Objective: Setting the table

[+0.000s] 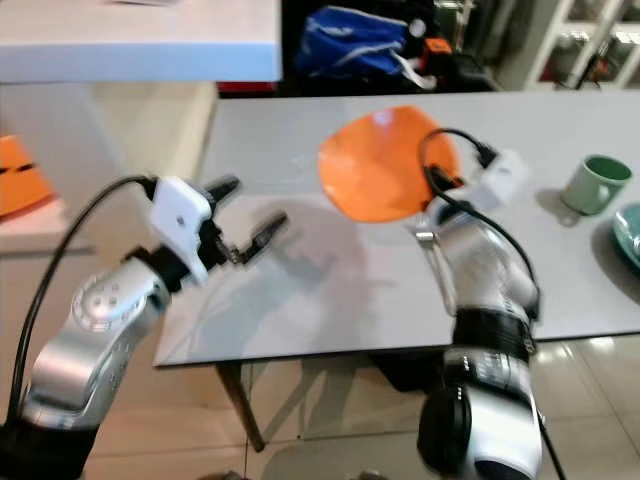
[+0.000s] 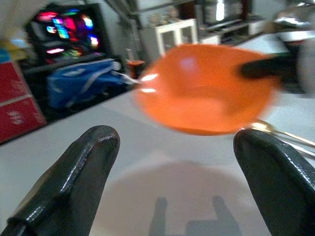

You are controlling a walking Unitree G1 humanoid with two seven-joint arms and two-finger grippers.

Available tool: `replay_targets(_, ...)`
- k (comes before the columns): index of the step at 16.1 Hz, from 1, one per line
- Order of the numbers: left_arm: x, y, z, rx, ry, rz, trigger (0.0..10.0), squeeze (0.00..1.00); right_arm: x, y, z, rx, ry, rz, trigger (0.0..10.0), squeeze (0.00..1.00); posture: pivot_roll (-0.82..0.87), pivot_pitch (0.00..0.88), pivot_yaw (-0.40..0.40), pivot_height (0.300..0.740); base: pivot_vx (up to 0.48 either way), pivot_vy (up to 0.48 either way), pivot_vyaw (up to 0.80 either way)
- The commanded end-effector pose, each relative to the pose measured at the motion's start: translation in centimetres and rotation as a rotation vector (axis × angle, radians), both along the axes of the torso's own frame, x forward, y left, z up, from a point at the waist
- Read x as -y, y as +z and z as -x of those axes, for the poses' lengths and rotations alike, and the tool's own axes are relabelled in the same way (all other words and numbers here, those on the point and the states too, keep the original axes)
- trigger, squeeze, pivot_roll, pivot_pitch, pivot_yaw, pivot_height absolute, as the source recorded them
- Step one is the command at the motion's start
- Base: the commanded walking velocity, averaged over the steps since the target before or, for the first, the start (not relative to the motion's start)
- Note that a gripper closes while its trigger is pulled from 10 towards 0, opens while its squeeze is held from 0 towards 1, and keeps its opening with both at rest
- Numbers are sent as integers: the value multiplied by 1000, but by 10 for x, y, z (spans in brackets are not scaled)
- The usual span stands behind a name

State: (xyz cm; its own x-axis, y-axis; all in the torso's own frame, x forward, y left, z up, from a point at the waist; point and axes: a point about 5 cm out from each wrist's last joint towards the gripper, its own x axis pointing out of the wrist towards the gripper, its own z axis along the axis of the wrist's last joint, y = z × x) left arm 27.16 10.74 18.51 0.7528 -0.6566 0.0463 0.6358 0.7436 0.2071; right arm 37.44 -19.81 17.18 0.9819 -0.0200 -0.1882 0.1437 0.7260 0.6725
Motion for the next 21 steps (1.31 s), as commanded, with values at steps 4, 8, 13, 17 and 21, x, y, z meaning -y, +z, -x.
replay_targets(4, 6, -1, 18, -65, -118, -27, 10000, 0, -4, -2, -23, -64, -29, -6, 10000, 0, 85, 84, 2, 740, 0, 0, 0)
replay_targets(8, 3, -2, 25, -98, -134, -39, 10000, 0, -21, -5, -31, -100, -10, -55, 10000, 0, 94, 116, 2, 740, 0, 0, 0)
replay_targets(13, 4, -1, 29, -117, -143, -43, 10000, 0, -36, -6, -35, -120, -21, -159, 10000, 0, 105, 124, -1, 740, 0, 0, 0)
replay_targets(17, 4, 1, 31, -120, -140, -46, 10000, 0, -44, -6, -36, -101, -25, -180, 10000, 0, 126, 139, -6, 740, 0, 0, 0)
replay_targets(21, 0, 4, 33, -123, -132, -57, 10000, 0, -49, -6, -36, -73, -22, -202, 10000, 796, 156, 154, -13, 740, 0, 0, 0)
